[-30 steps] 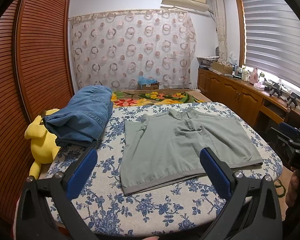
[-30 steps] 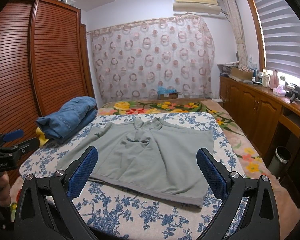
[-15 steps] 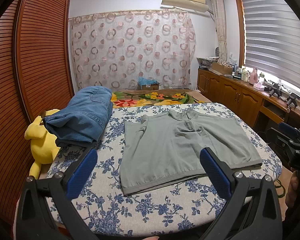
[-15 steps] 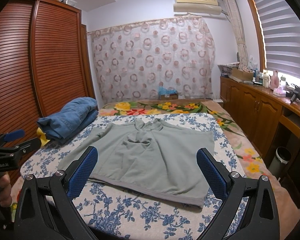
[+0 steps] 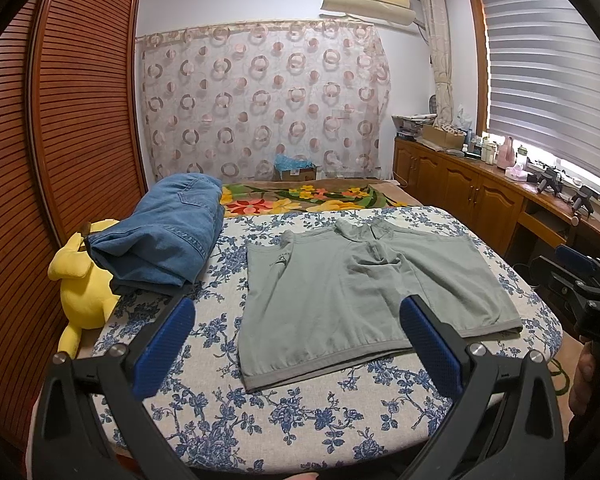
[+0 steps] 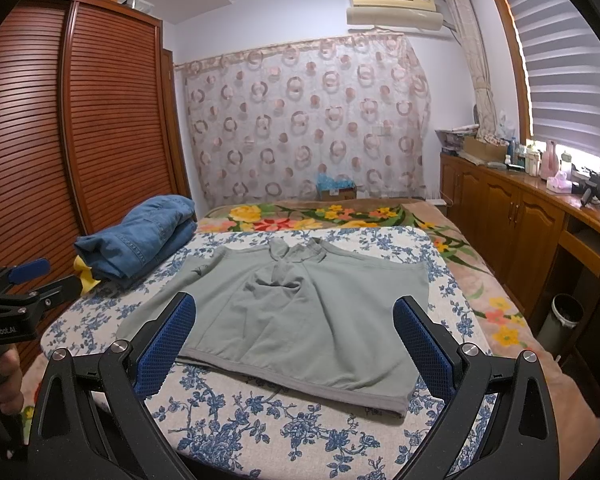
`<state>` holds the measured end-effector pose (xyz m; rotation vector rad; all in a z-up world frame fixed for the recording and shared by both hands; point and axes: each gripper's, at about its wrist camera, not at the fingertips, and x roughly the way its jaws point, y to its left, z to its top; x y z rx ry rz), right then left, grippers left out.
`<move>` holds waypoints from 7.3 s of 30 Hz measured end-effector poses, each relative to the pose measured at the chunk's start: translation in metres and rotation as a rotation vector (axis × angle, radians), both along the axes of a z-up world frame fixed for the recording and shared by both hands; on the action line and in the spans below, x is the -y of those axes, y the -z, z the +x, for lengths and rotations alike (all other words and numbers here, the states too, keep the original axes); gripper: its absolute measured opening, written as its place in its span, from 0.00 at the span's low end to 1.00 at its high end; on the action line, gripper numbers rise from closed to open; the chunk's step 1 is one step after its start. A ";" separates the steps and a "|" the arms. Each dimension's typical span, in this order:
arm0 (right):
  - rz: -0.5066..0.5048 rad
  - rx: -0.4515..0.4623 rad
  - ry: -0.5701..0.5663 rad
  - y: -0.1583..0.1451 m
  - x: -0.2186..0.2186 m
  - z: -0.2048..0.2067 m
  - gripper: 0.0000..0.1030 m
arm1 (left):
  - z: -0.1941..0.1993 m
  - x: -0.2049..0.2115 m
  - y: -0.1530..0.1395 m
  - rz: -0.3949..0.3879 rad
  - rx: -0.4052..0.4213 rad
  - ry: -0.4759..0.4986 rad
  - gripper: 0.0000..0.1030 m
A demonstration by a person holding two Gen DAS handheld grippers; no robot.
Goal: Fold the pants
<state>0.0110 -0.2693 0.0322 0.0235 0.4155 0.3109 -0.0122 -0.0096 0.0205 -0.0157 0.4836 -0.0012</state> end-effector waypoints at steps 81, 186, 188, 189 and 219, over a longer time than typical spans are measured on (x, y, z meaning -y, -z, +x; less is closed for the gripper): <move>-0.157 -0.231 -0.065 0.054 0.088 0.150 0.77 | 0.141 0.090 0.070 0.076 -0.270 0.356 1.00; -0.129 -0.350 -0.170 0.108 0.009 0.092 0.53 | 0.078 -0.065 0.116 -0.083 -0.357 0.153 0.44; -0.128 -0.349 -0.169 0.109 0.009 0.092 0.53 | 0.077 -0.064 0.117 -0.085 -0.351 0.160 0.34; -0.128 -0.350 -0.170 0.108 0.009 0.092 0.53 | 0.077 -0.065 0.117 -0.089 -0.350 0.161 0.26; -0.055 -0.322 -0.116 0.106 0.041 0.083 0.54 | 0.117 0.021 0.061 -0.038 -0.257 0.368 0.00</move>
